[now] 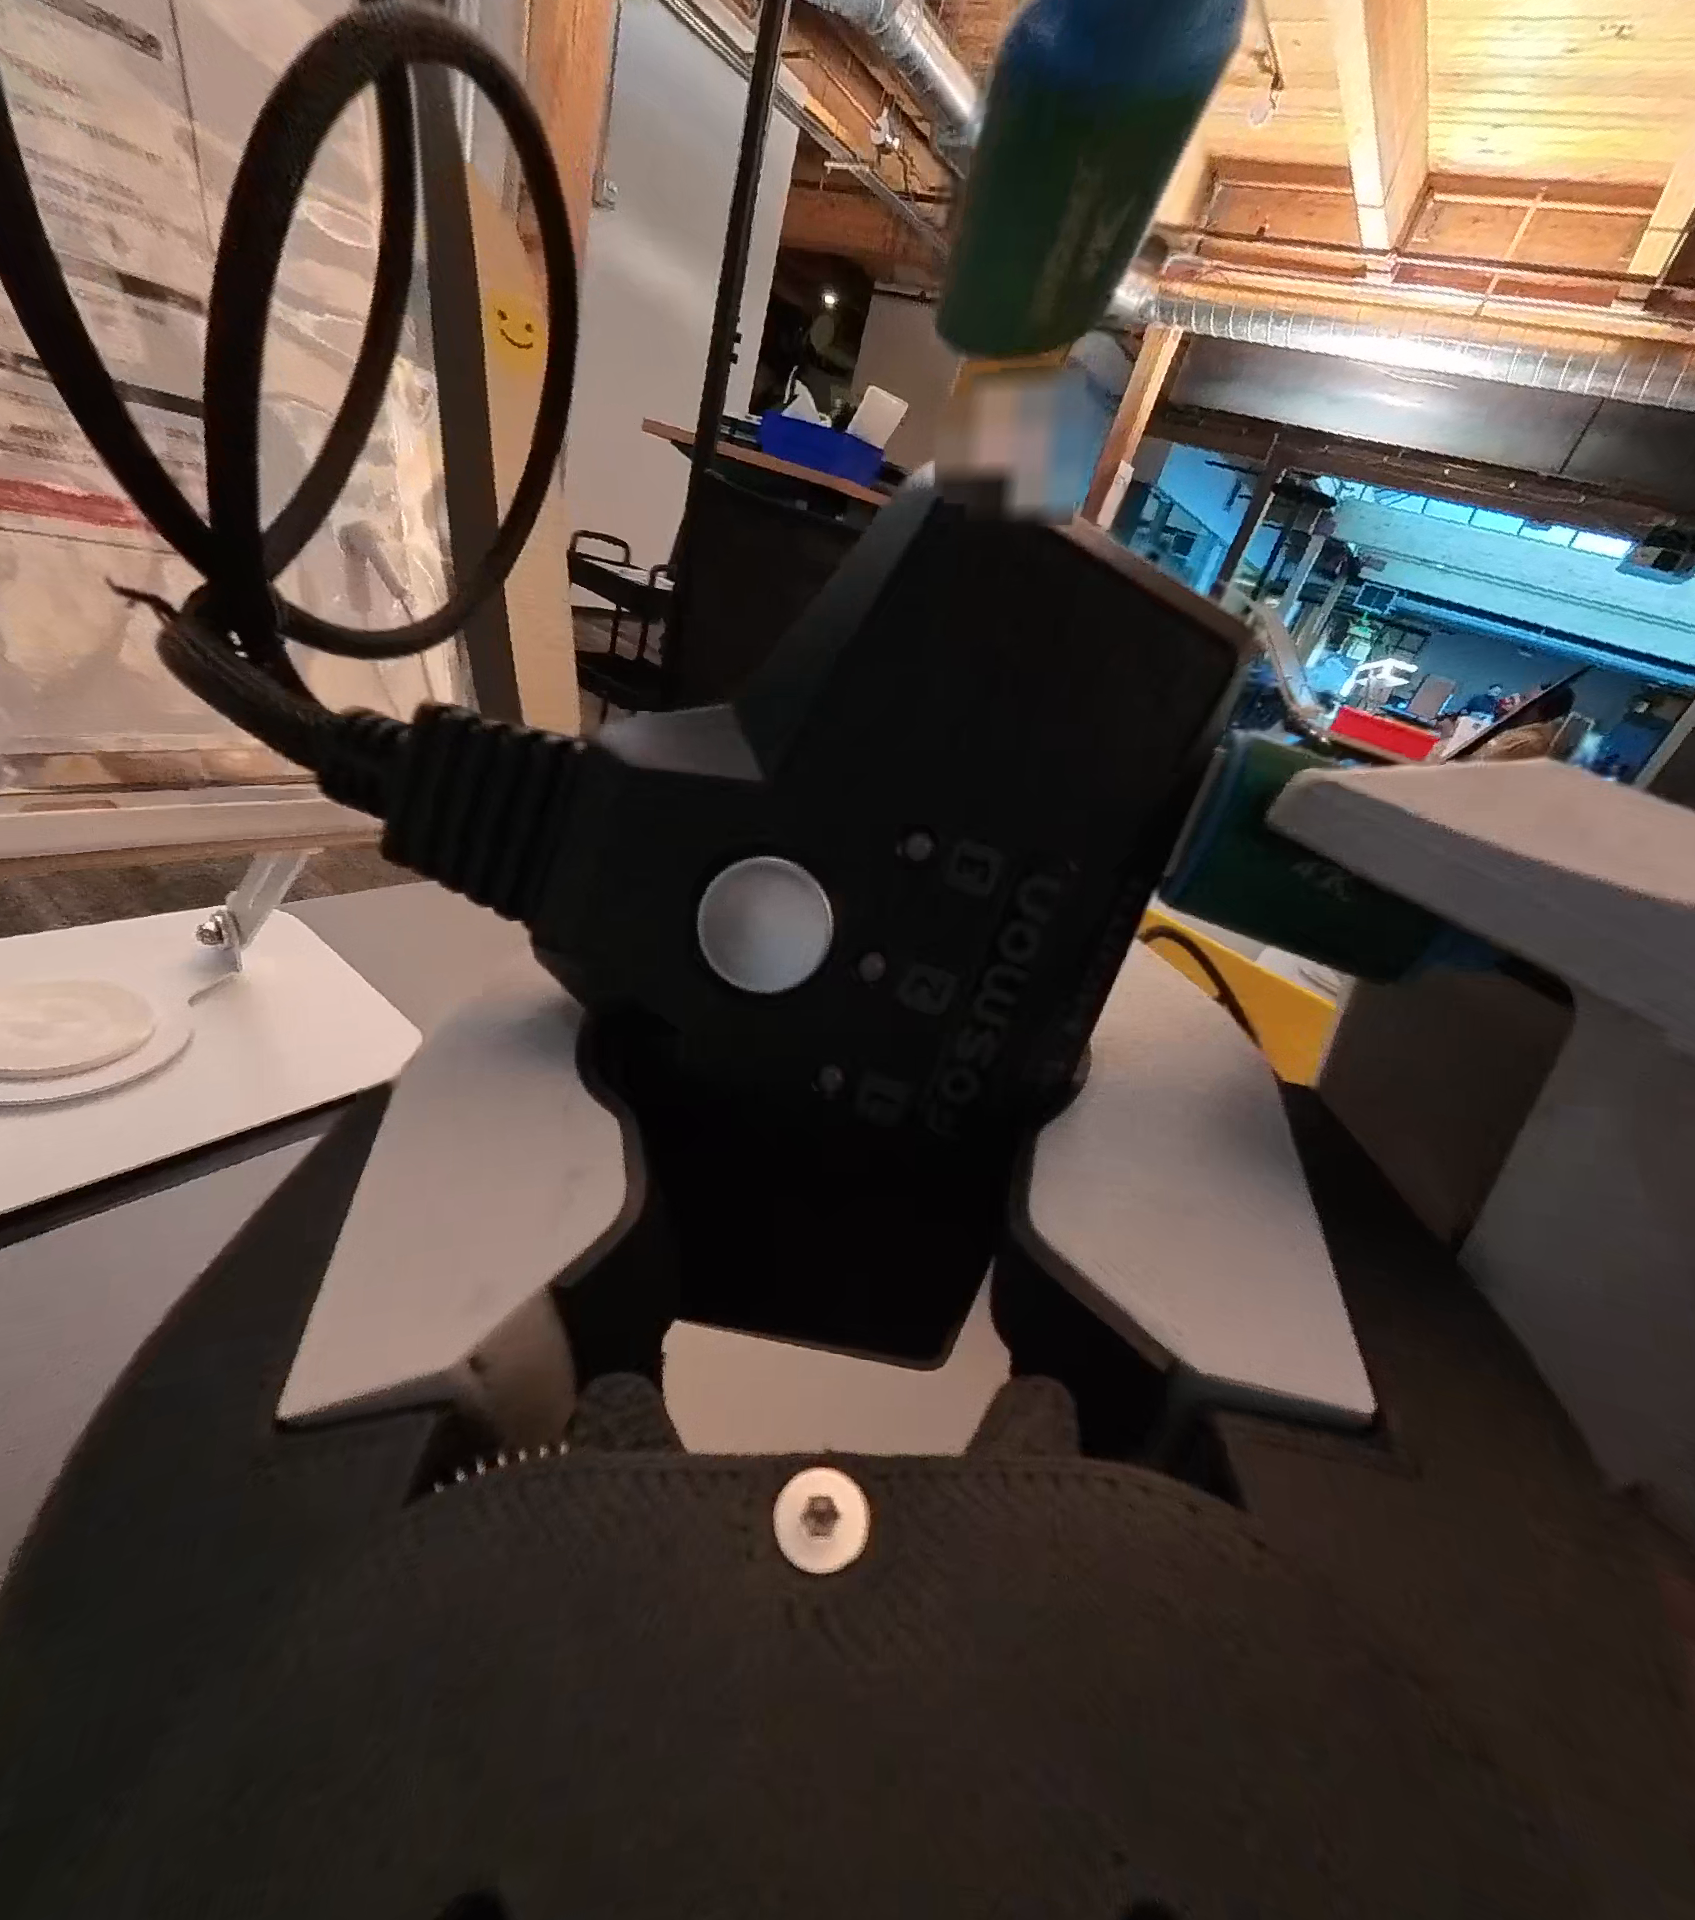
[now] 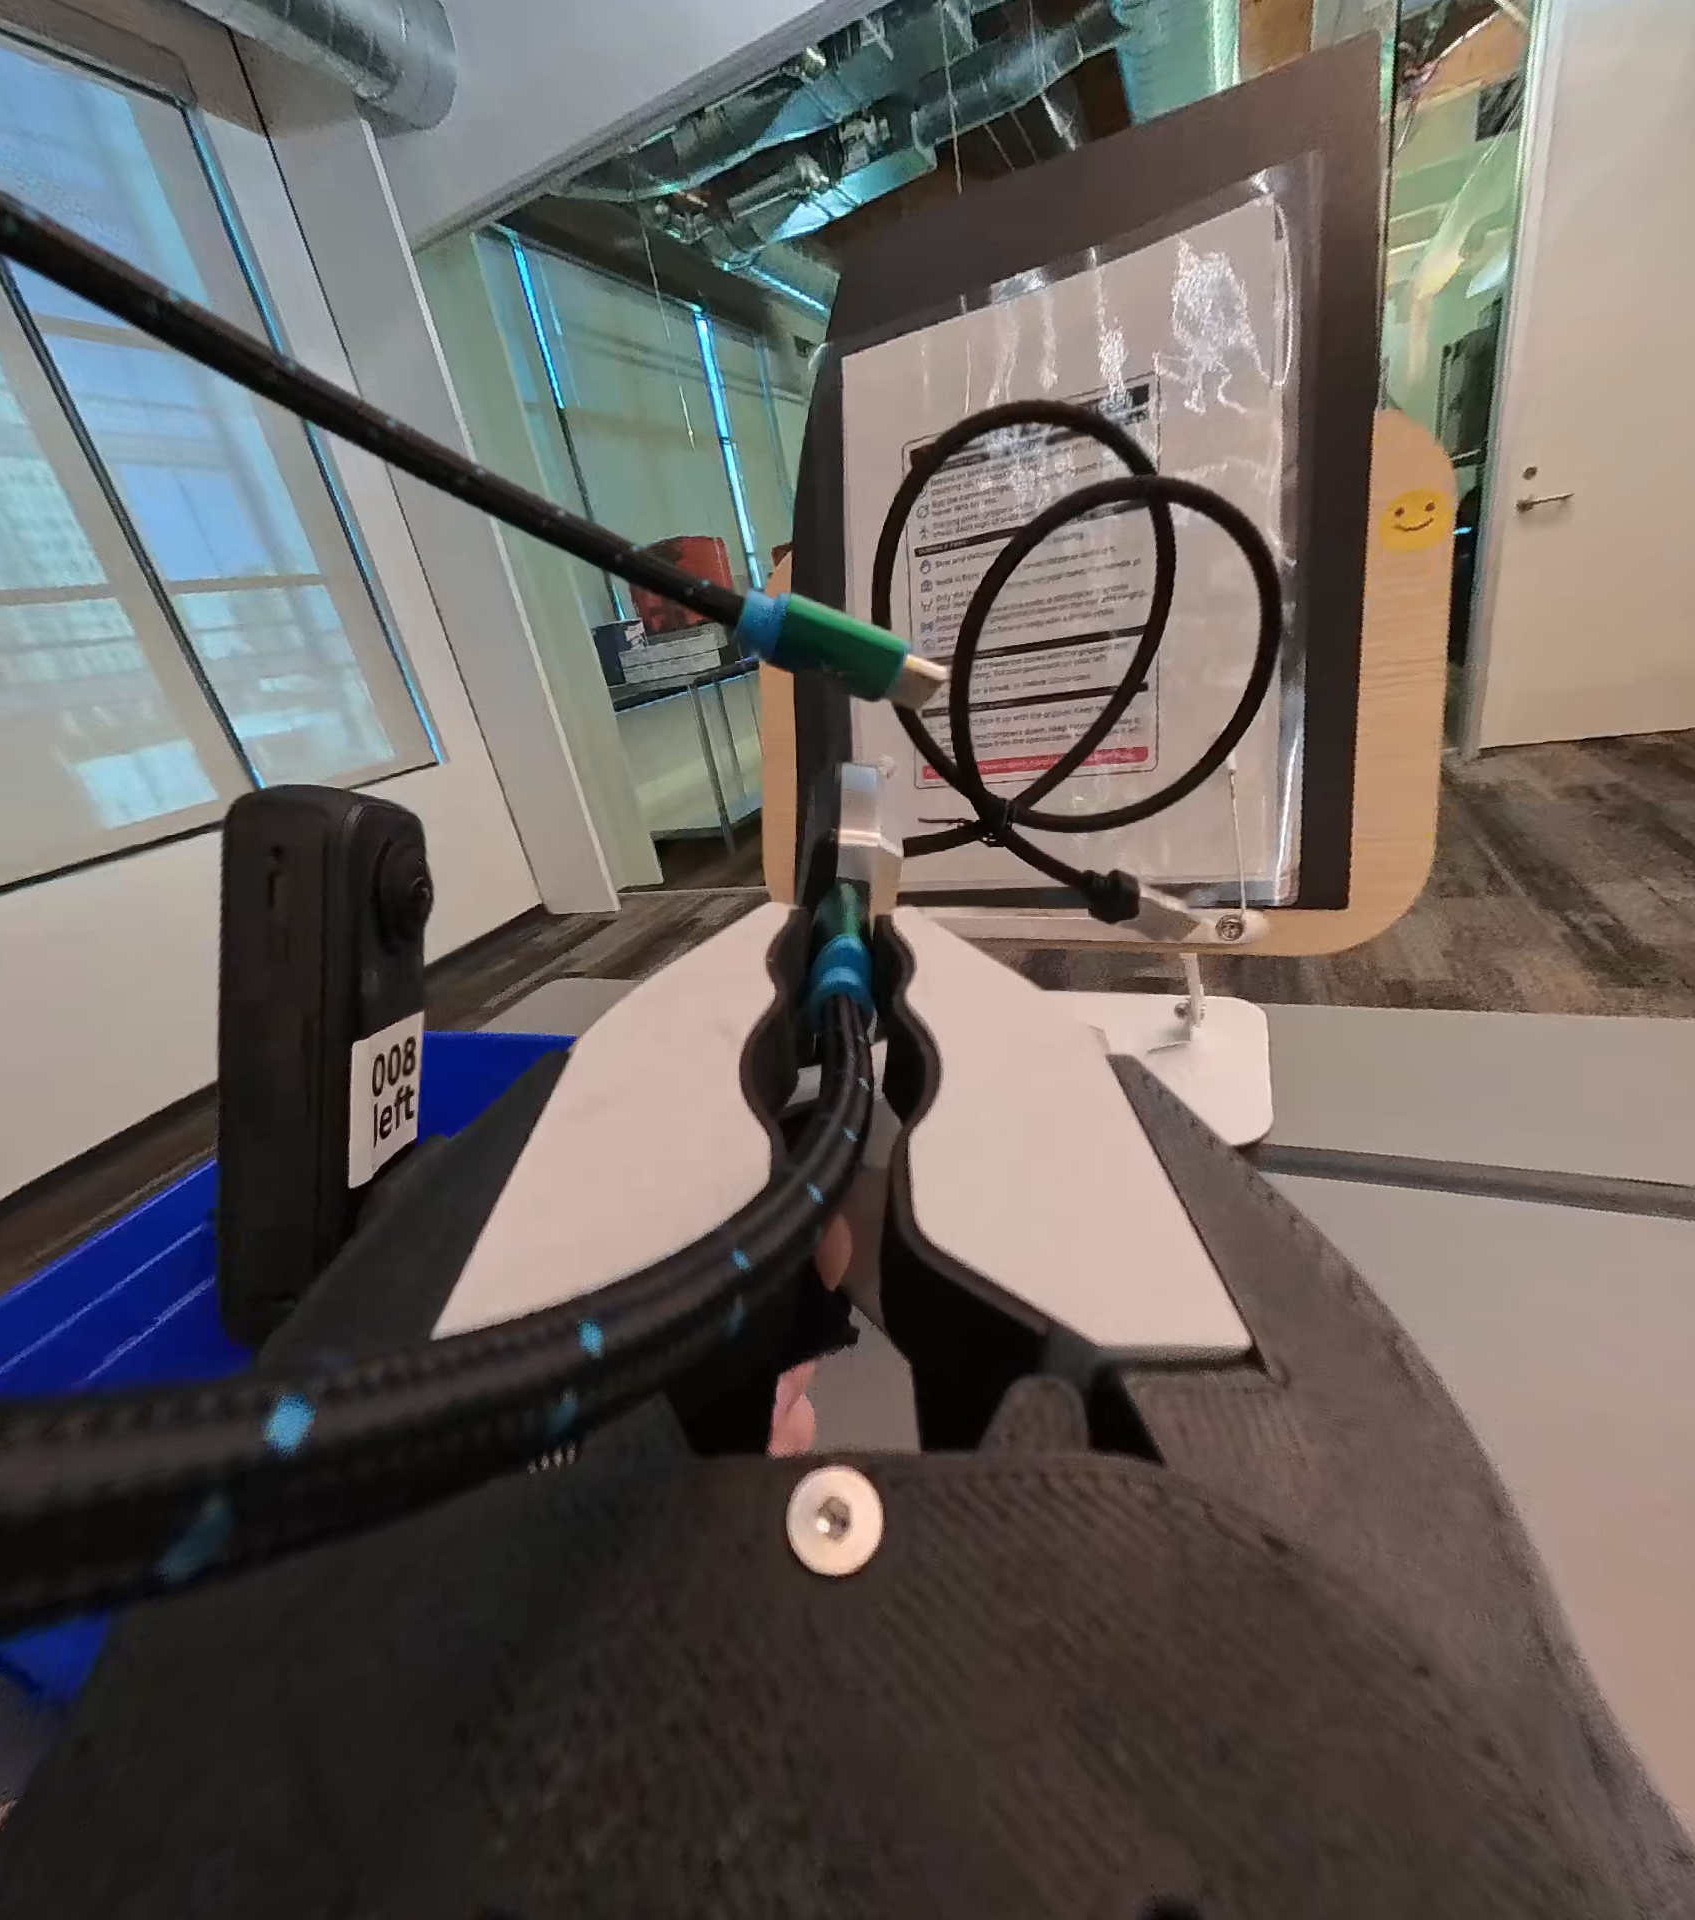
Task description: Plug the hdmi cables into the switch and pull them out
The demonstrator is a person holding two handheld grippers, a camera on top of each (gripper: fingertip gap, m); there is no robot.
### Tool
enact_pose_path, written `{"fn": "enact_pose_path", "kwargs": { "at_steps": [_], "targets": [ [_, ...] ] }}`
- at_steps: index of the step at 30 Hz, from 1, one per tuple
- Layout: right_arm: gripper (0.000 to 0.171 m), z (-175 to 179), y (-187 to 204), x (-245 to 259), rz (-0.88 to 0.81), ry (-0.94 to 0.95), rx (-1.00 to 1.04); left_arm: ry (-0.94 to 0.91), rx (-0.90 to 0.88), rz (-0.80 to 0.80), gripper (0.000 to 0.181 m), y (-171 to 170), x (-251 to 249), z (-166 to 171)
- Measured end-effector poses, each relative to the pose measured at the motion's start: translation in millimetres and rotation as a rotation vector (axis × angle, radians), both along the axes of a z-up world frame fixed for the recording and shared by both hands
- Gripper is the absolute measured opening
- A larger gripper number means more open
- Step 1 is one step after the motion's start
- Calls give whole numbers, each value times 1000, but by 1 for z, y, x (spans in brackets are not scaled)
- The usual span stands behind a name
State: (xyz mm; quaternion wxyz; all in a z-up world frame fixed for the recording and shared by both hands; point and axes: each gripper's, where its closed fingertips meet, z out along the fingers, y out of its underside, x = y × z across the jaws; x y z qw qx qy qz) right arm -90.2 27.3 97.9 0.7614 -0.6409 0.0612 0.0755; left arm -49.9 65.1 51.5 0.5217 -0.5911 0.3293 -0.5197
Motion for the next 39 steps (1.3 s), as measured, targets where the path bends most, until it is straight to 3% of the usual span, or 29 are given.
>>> {"fn": "enact_pose_path", "kwargs": {
  "at_steps": [5, 10, 13, 15, 19, 23, 26, 29, 32, 34, 39],
  "targets": [
    [13, -2, -2, 5, -33, 48, 7, 64, 16, 17, 75, 0, 1, -3],
    [14, -5, -9, 7, -31, 120, 17, 110, 142, 34, 73, -1, 2, 0],
    [13, -1, -15, 5, 14, 101, 20, 96, 151, -6, 73, -8, 4, 5],
    [13, 1, -20, 8, 57, 182, 50, 103, 153, -1, 73, -13, 6, 7],
    [13, 4, -37, 9, -88, 88, 95, 76, -89, 2, 72, 8, 2, 0],
    [13, 20, -45, -8, 51, 133, 135, 157, 11, 5, 72, 13, -4, -3],
    [13, 37, -65, 13, 125, 107, 110, 127, 15, -35, 73, 0, 0, 2],
    [13, 34, -94, 65, 199, 13, -79, 81, -37, -112, 73, -7, -1, 10],
    [13, 0, -126, 135, 280, 59, -391, 68, -60, -166, 73, -12, 0, 15],
    [12, -28, -151, 197, 158, 58, -591, 64, -41, -162, 73, -12, 0, 18],
    [12, -125, -215, 254, 221, 199, -1169, 84, -5, -156, 73, -16, 1, 19]
  ]
}}
